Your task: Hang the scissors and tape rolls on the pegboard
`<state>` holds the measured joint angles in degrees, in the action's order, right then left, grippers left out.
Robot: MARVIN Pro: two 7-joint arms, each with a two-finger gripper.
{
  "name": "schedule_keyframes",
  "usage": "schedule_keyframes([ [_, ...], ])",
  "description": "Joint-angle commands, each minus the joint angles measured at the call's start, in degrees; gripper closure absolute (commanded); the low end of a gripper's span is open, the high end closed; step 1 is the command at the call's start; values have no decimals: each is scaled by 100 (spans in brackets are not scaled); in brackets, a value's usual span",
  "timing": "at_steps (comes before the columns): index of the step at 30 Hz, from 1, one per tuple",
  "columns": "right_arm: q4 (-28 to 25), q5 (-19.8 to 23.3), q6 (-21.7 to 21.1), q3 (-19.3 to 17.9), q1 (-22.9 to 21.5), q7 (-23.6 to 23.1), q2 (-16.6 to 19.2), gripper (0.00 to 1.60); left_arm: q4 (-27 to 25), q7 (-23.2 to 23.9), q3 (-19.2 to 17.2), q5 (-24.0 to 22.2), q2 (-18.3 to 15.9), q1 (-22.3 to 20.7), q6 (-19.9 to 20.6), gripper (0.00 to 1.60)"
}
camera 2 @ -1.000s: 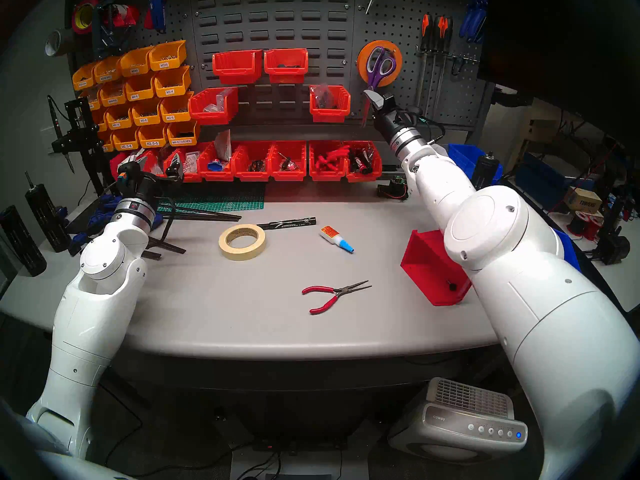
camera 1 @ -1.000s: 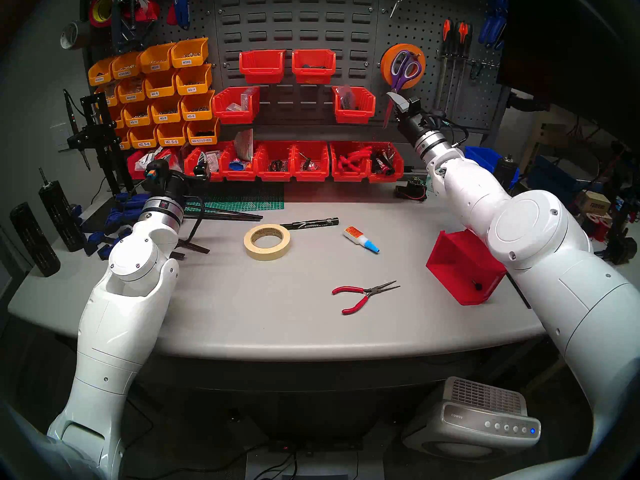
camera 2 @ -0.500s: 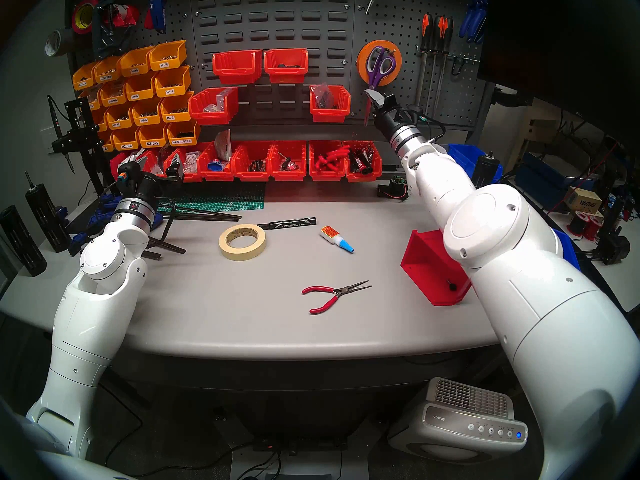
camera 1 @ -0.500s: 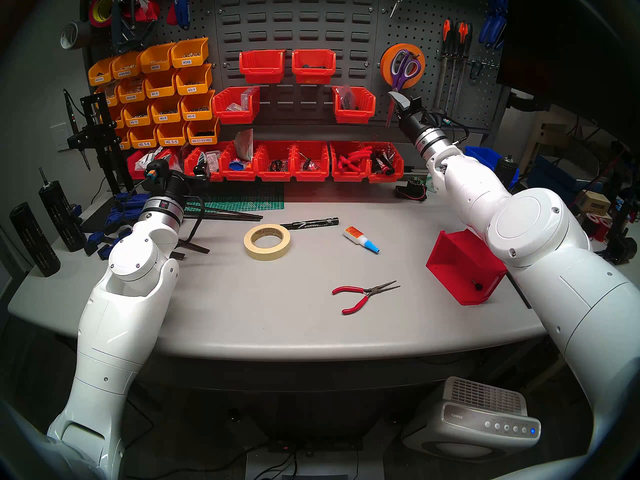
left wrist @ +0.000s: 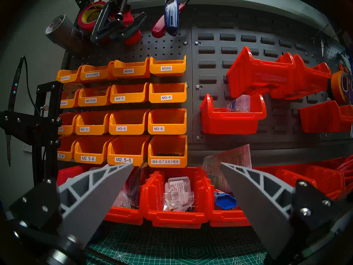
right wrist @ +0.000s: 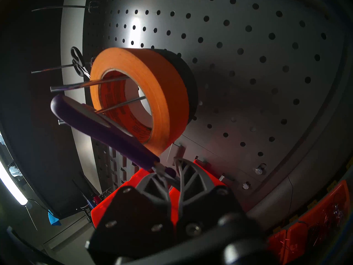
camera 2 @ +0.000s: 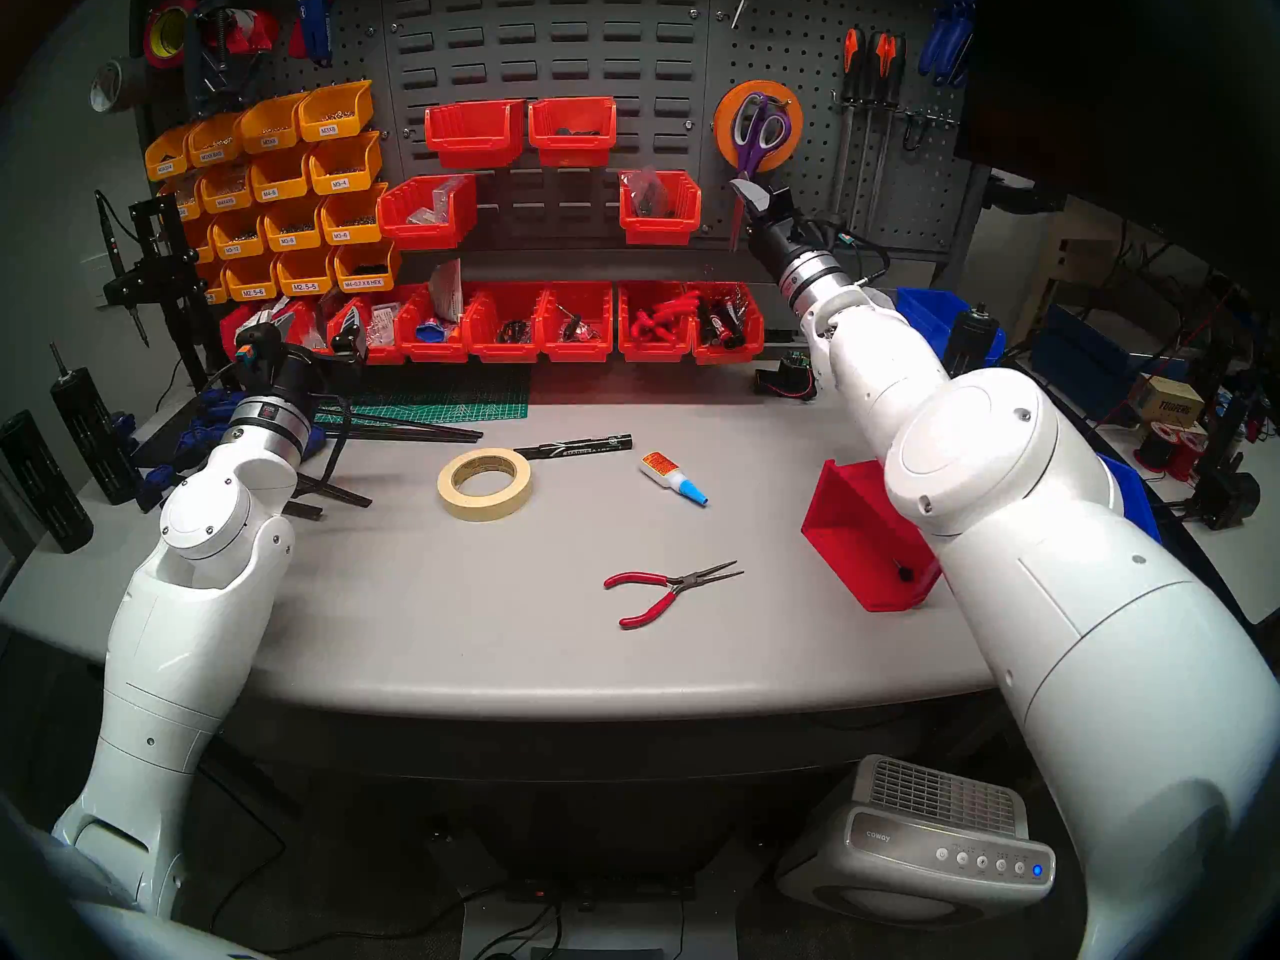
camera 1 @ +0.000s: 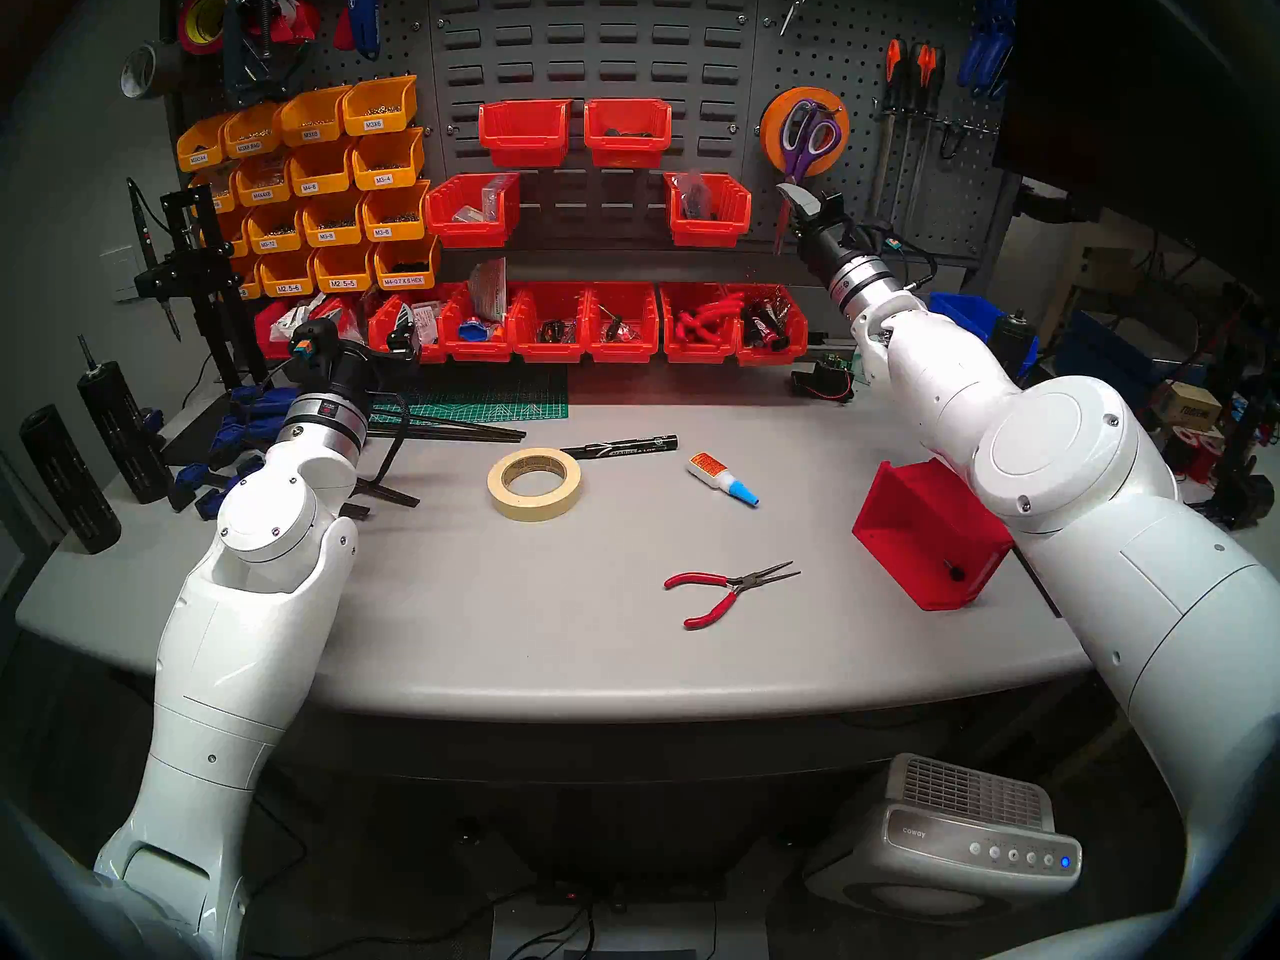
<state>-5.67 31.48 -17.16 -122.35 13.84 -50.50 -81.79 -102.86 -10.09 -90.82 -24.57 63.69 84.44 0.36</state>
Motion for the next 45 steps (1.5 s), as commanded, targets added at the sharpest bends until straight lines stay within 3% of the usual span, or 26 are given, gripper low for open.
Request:
schedule_keyframes([
  [1, -151, -86, -3, 85, -77, -111, 136, 160, -167, -14, -74, -11, -7, -170, -74, 0],
  [2, -149, -86, -4, 83, -76, -122, 135, 33, -167, -14, -74, -11, -7, -170, -74, 0],
  [3, -158, -106, 16, 103, -70, -143, 132, 0, -167, -14, -74, -11, -7, -170, -74, 0],
  [45, -178, -131, 248, 246, 52, -390, 123, 0, -167, -13, -74, -11, -8, -170, -73, 0],
])
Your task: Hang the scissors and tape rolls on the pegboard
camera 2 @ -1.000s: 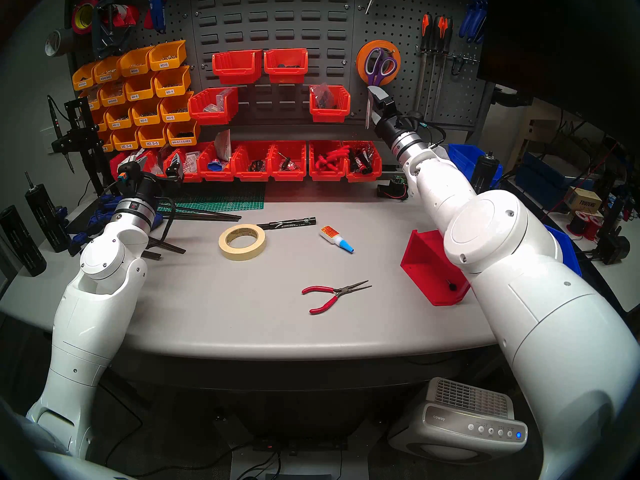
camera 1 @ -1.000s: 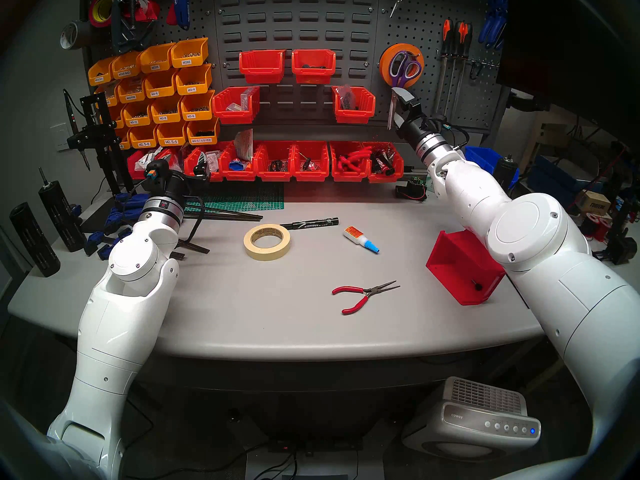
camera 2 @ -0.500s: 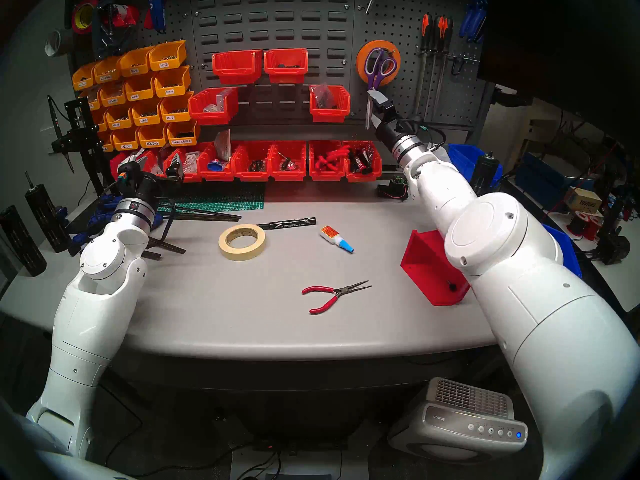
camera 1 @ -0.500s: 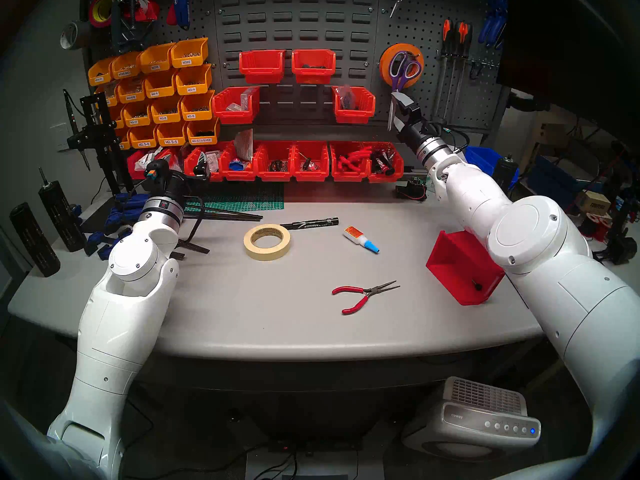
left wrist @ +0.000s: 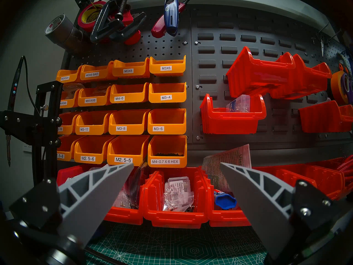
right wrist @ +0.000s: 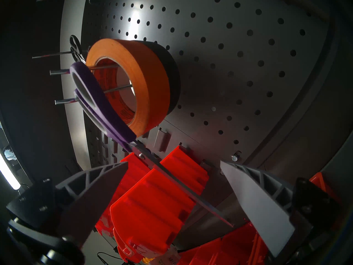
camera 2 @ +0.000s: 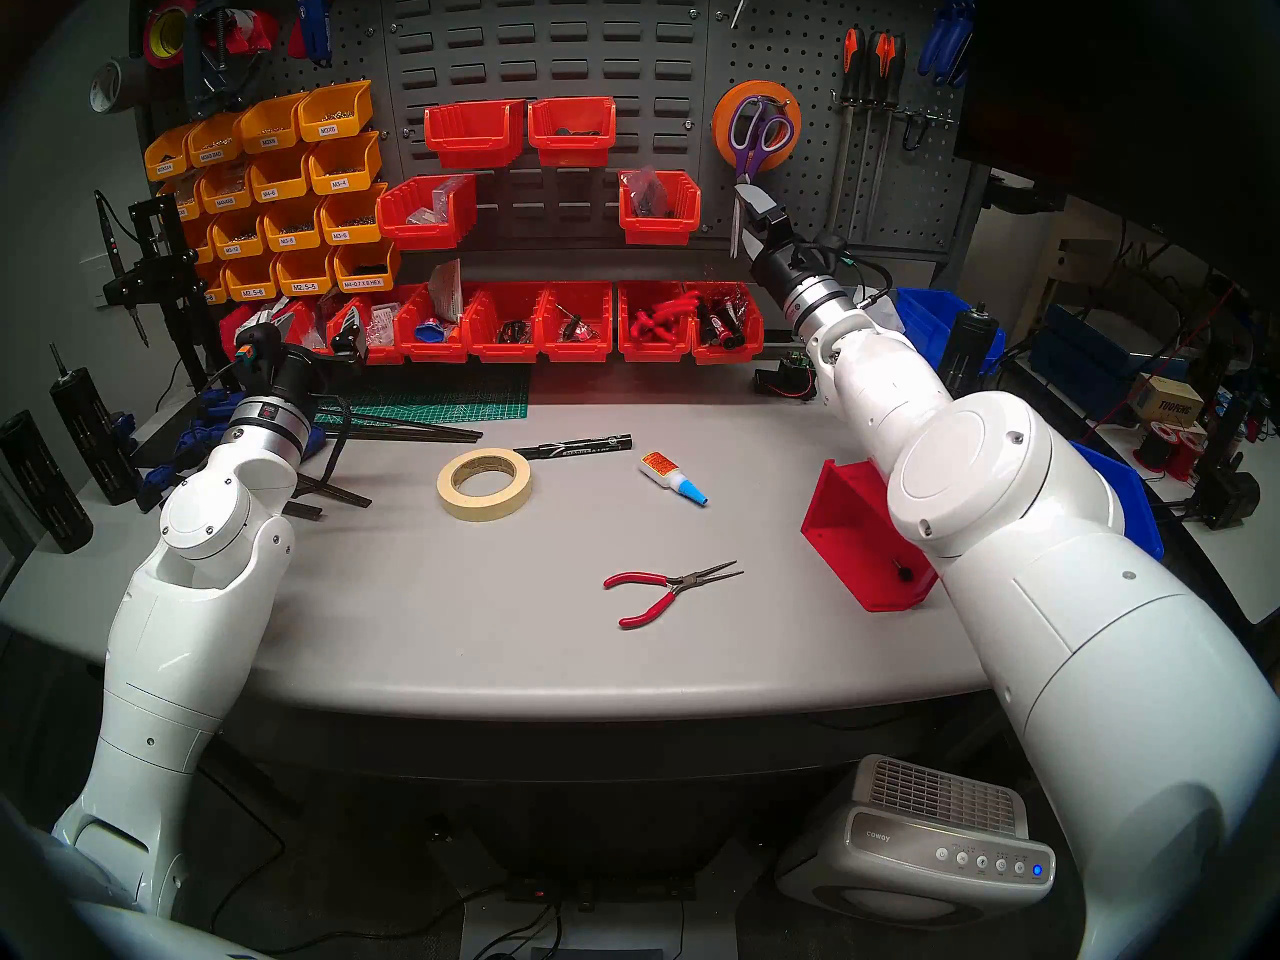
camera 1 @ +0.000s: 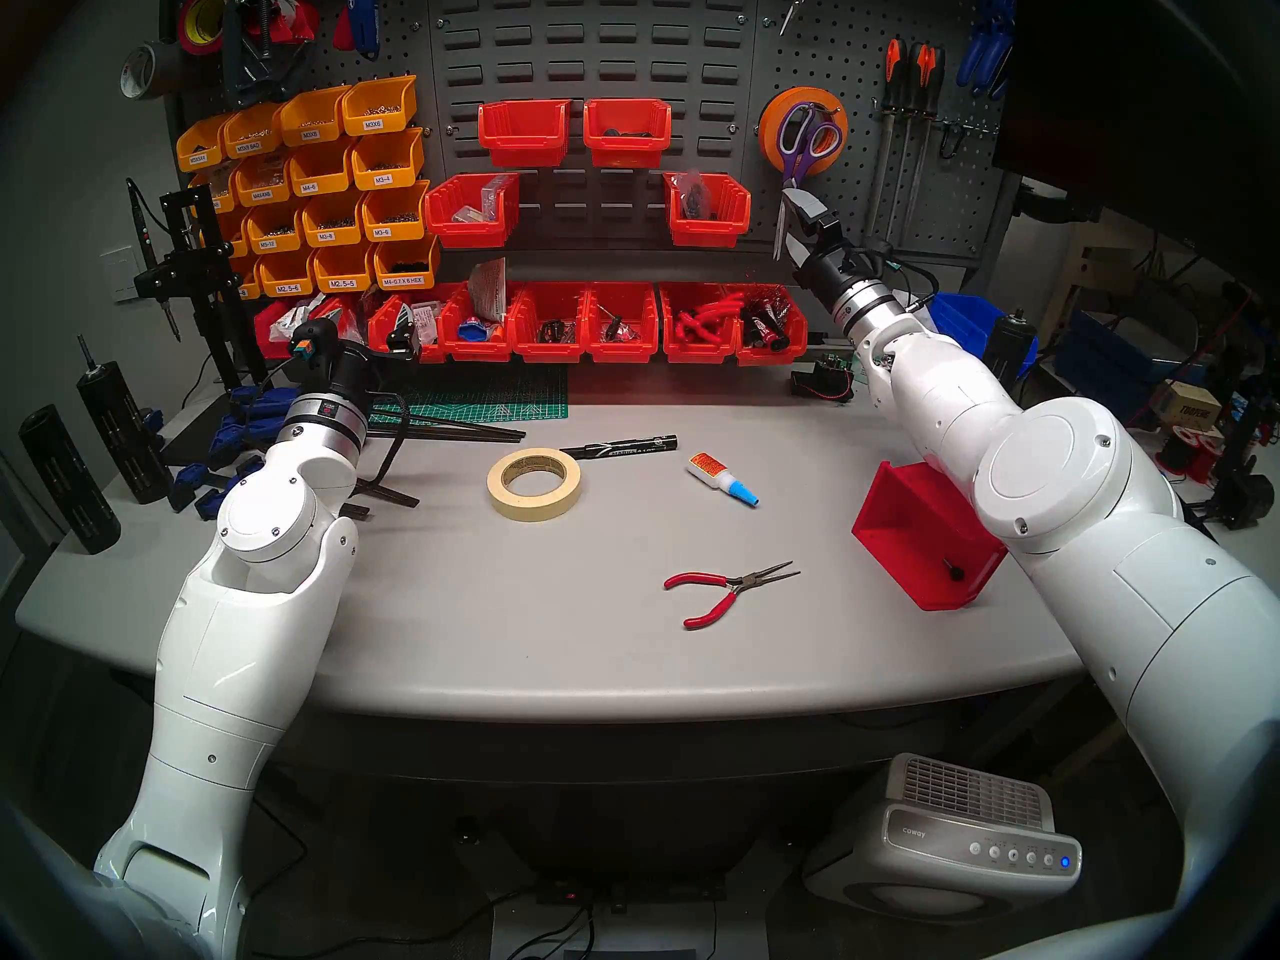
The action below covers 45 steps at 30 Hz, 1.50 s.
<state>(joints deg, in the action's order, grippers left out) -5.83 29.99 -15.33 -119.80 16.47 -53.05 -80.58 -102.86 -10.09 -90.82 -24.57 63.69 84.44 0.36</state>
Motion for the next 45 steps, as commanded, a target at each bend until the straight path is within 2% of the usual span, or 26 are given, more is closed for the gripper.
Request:
schedule_keyframes([
  [1, -162, 17, 71, -6, -211, -141, 5, 0, -166, -13, -74, -11, -8, -170, -73, 0],
  [14, -190, -13, 255, 66, -181, -184, 21, 0, -166, -13, -74, -11, -8, -170, -73, 0],
  [32, -301, -31, 502, 234, -87, -545, 196, 0, -166, -13, -74, -10, -8, -170, -72, 0],
  [45, -515, -142, 612, 457, 43, -1285, 379, 0, -158, -9, -70, -8, -14, -167, -66, 0],
])
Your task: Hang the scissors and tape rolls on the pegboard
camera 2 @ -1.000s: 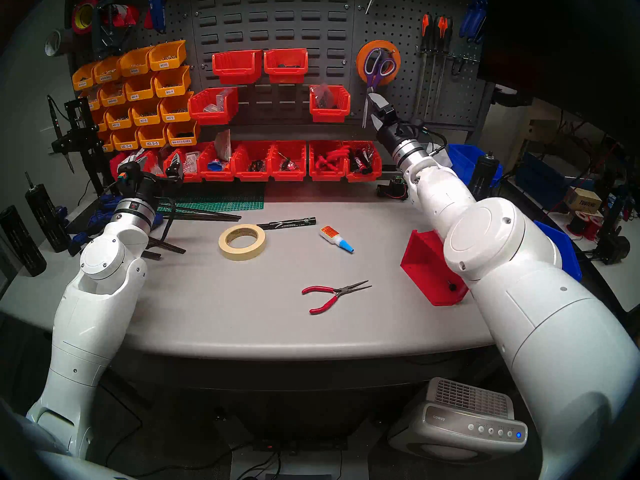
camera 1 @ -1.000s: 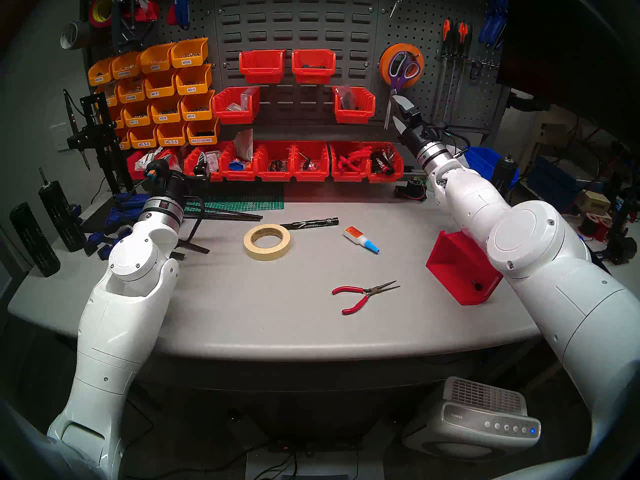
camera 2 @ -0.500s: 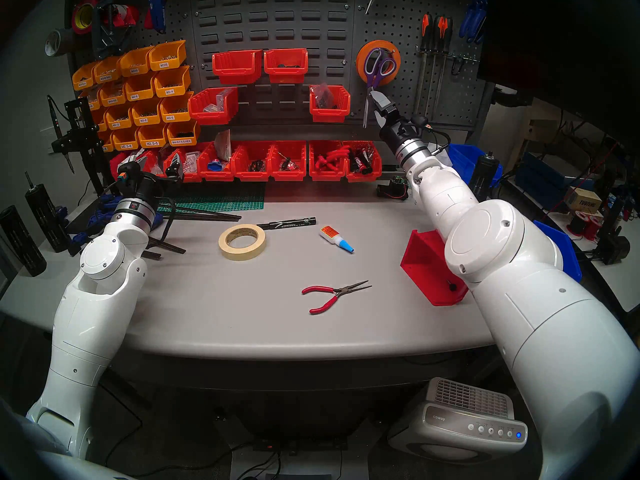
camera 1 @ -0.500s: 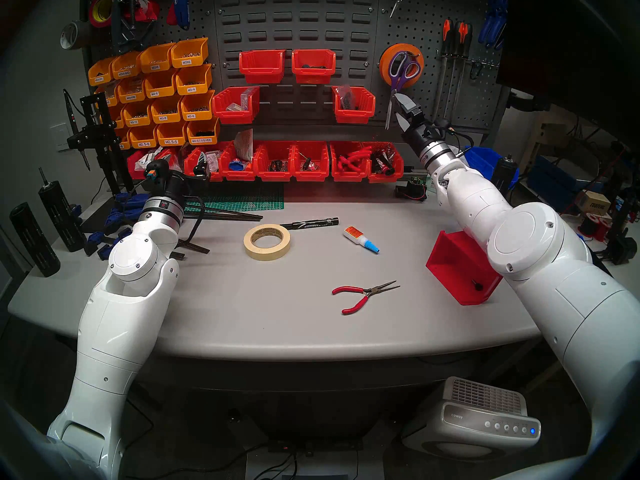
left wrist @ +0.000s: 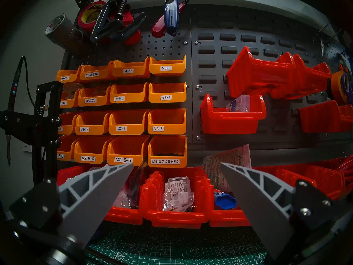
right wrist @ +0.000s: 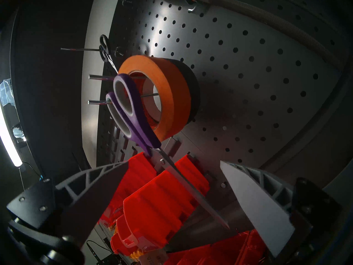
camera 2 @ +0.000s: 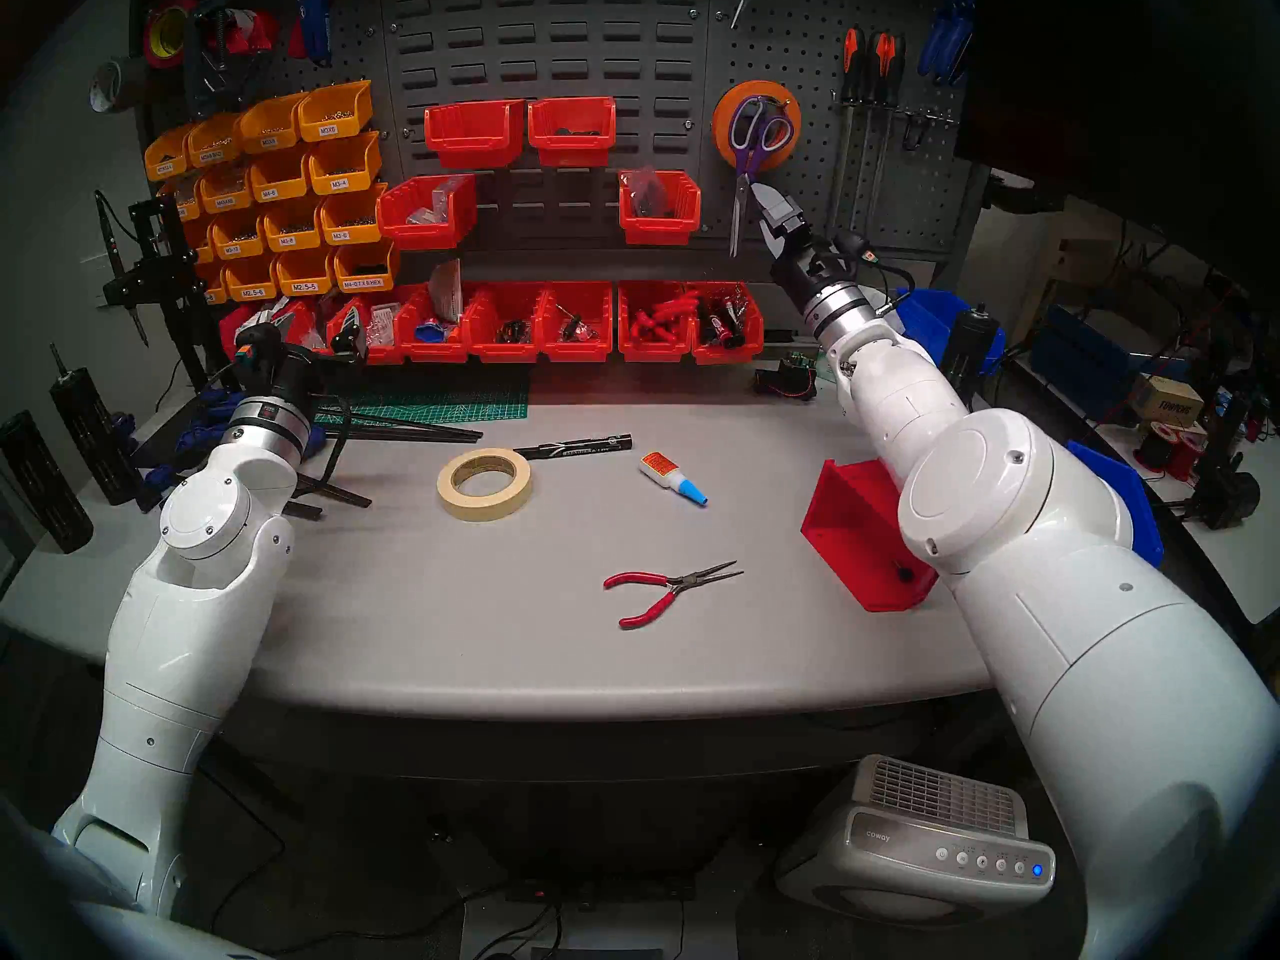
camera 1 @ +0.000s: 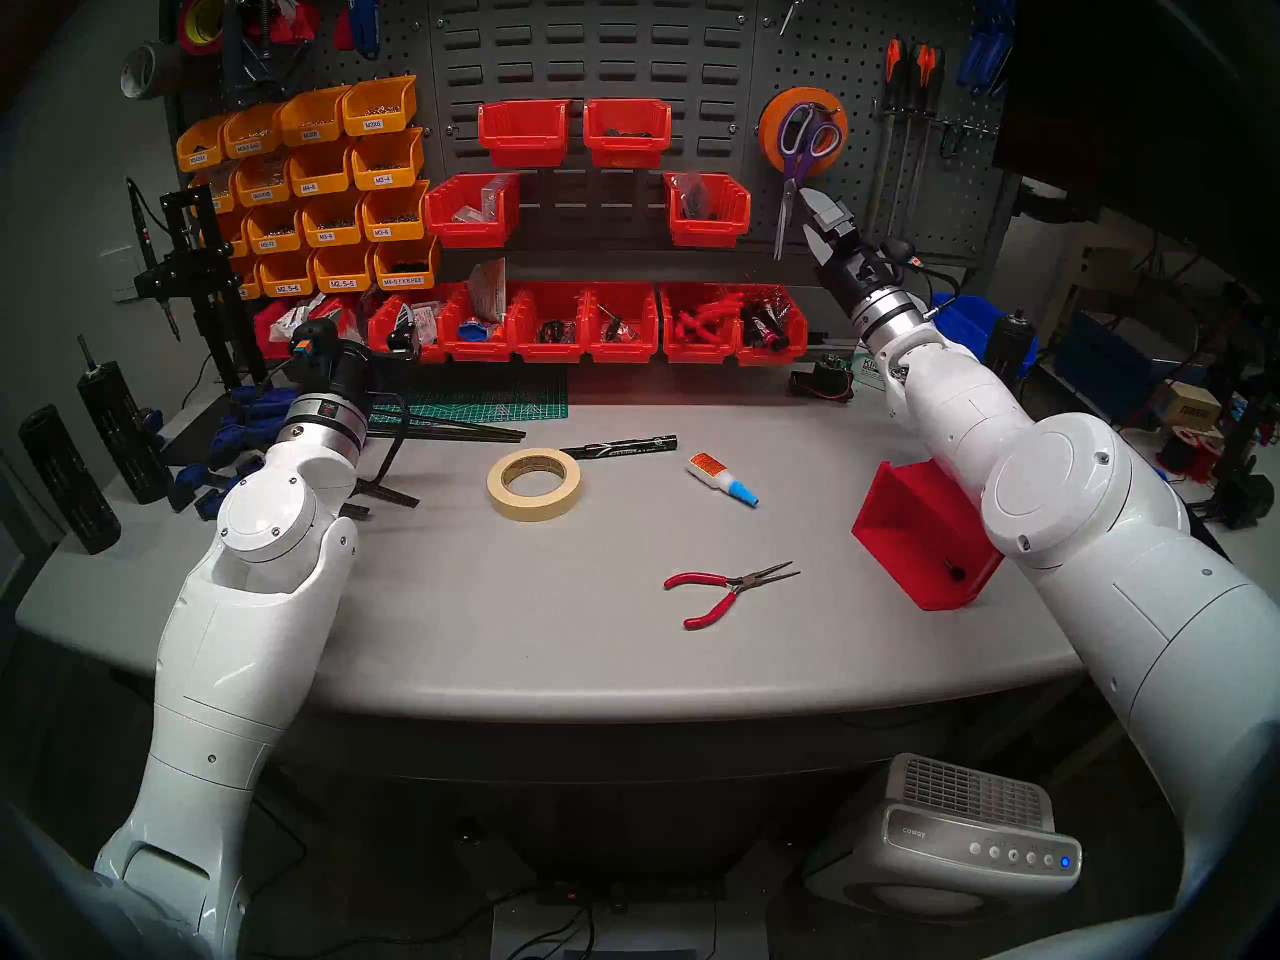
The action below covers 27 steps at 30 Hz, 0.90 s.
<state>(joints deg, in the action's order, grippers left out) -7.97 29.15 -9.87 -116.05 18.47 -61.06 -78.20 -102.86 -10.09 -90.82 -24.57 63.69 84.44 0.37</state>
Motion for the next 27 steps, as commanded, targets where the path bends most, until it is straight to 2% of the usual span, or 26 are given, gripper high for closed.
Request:
schedule_keyframes([
  [1, -321, -74, 67, 105, -147, -556, 150, 0, -158, -8, -69, -7, -14, -166, -66, 0],
  [5, -406, -190, 75, 248, -78, -868, 164, 0, -154, -7, -68, -6, -16, -165, -63, 0],
  [18, -597, -359, 17, 394, 150, -1717, 204, 0, -146, -4, -65, -4, -19, -161, -57, 0],
  [27, -696, -464, -123, 582, 339, -2336, 76, 0, -134, -1, -60, -1, -22, -154, -50, 0],
])
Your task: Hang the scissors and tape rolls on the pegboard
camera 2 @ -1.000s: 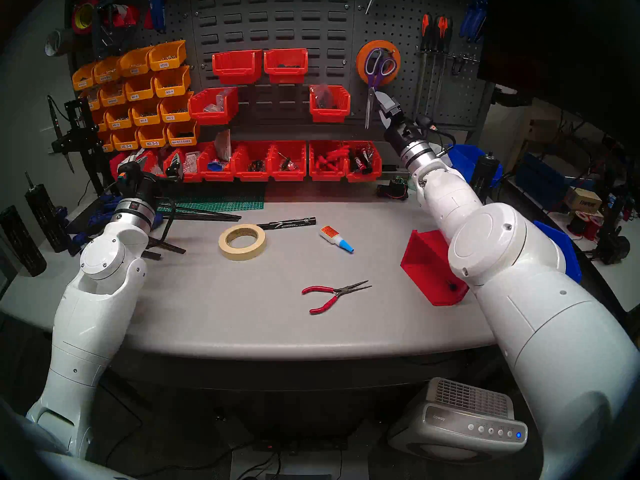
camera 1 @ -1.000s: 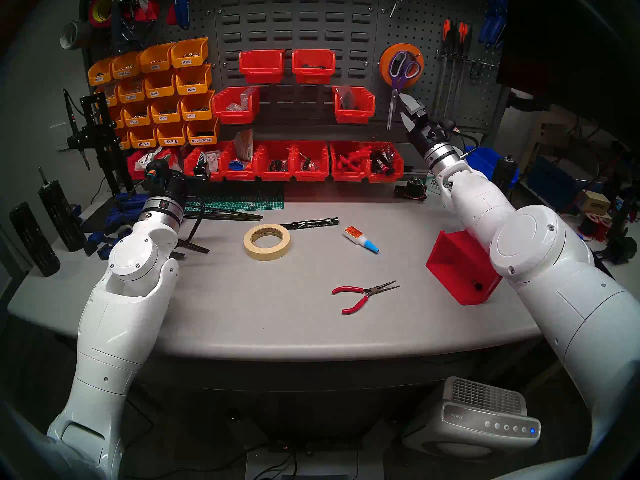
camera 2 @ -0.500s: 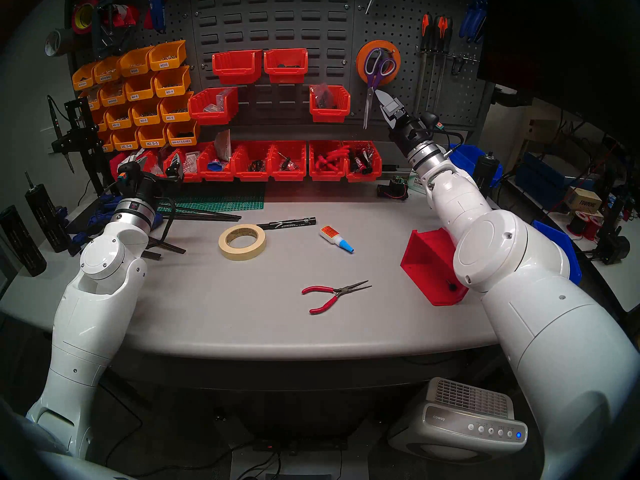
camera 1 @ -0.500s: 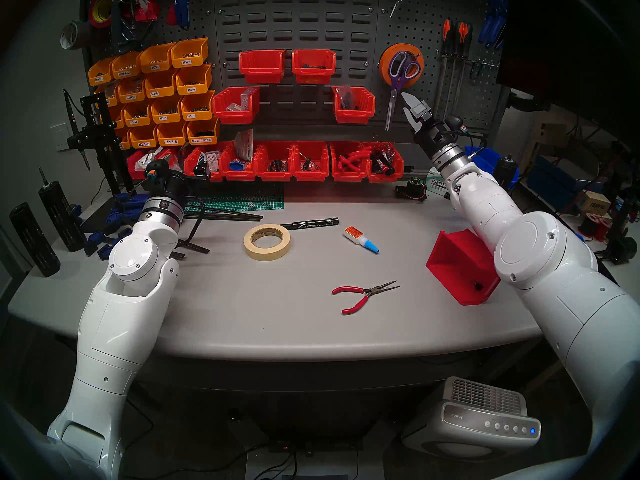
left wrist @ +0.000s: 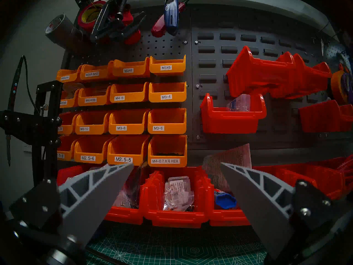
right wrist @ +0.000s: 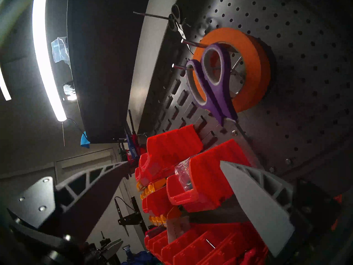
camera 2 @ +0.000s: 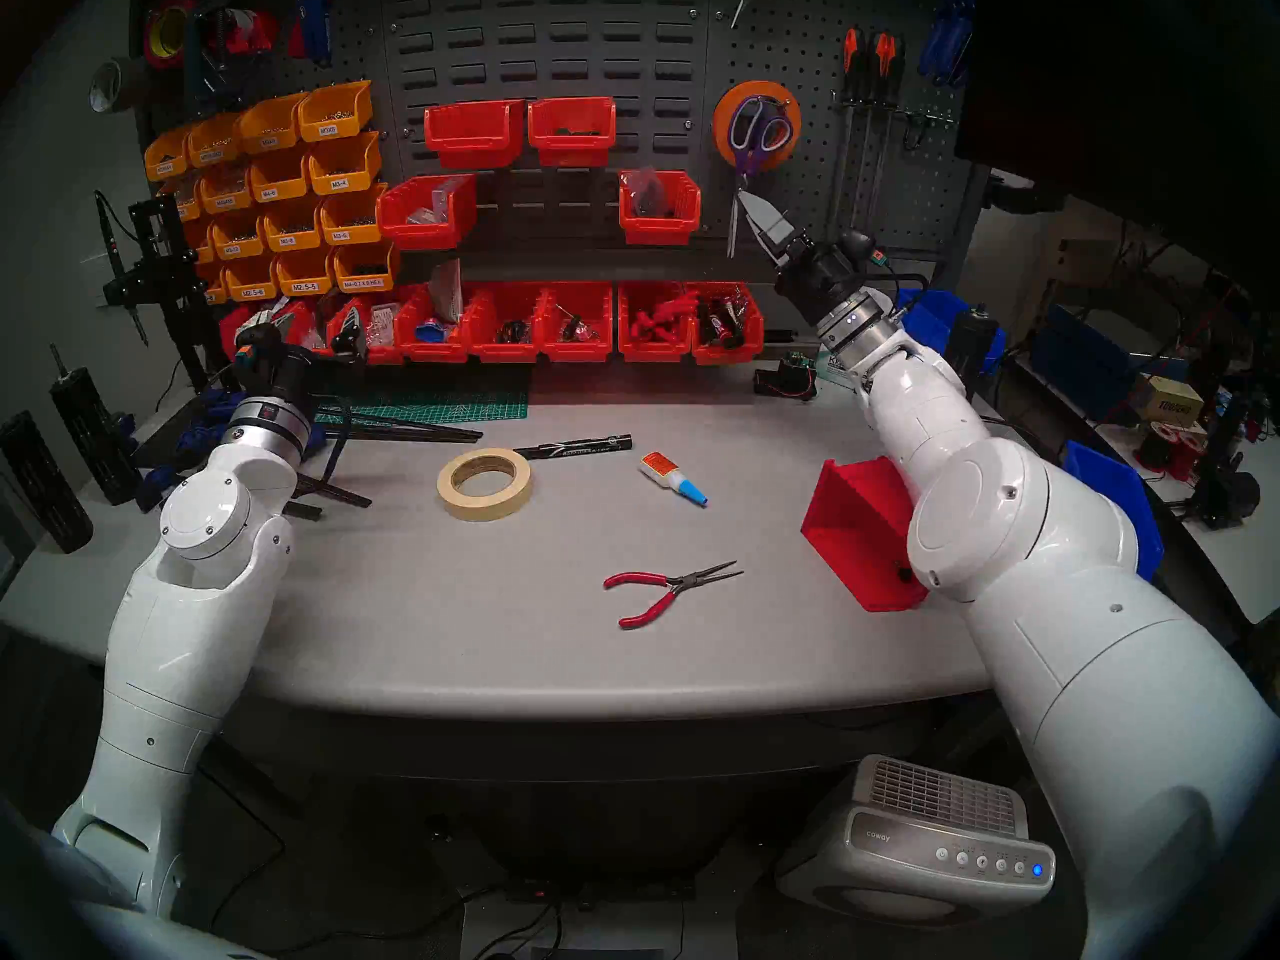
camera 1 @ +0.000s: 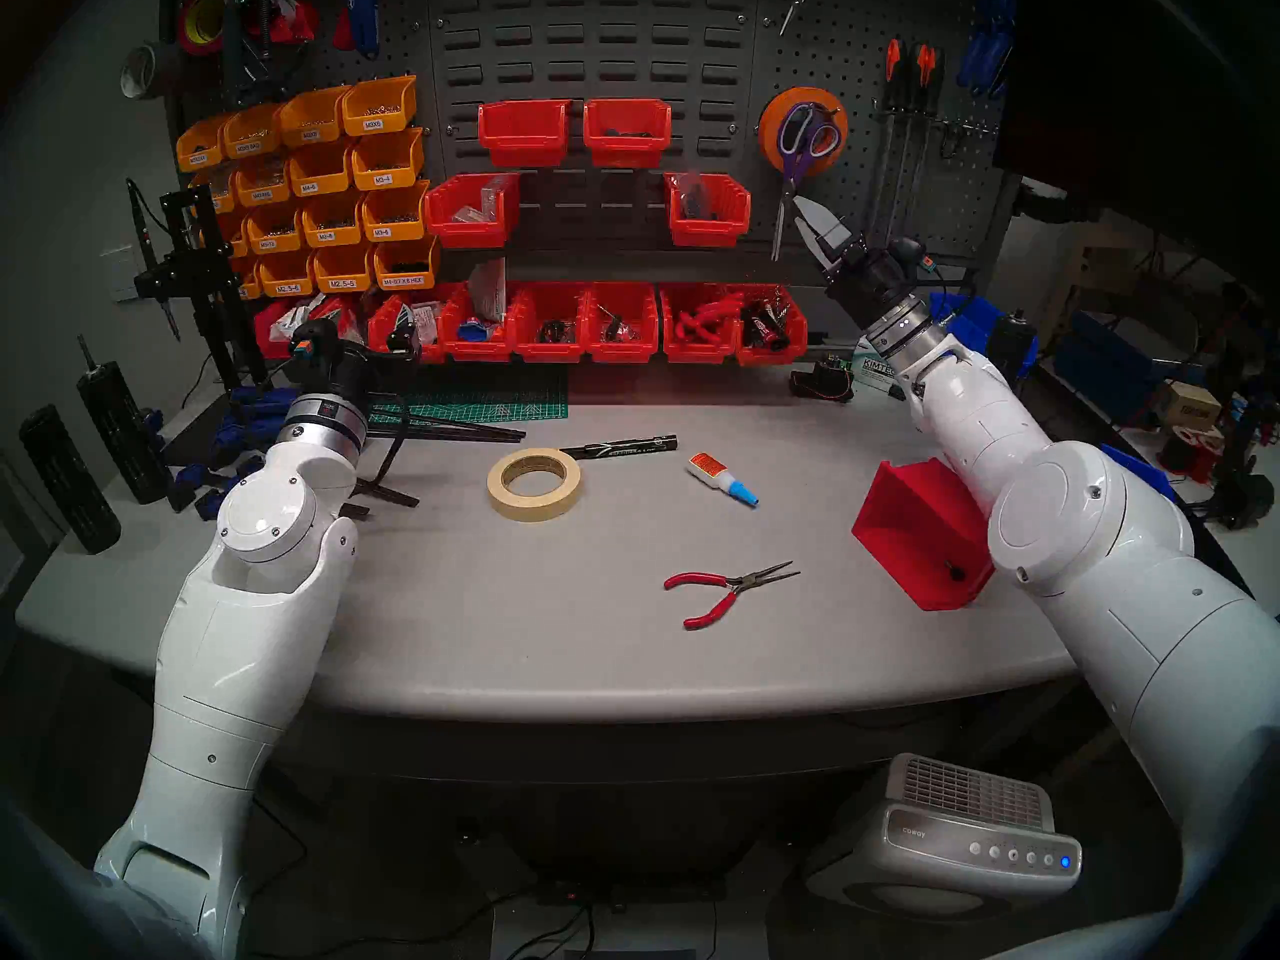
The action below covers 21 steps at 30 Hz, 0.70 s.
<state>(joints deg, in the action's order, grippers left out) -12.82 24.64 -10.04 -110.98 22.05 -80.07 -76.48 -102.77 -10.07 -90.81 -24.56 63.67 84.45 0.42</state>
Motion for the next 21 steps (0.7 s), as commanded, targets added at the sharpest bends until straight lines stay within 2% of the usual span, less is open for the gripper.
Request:
schedule_keyframes([
  [1, -211, -13, -105, 74, -19, -435, -95, 0, -142, -3, -61, -2, -20, -155, -56, 0],
  [21, -502, -340, -489, 650, 534, -493, -287, 0, -115, 1, -53, 3, -23, -140, -38, 0],
])
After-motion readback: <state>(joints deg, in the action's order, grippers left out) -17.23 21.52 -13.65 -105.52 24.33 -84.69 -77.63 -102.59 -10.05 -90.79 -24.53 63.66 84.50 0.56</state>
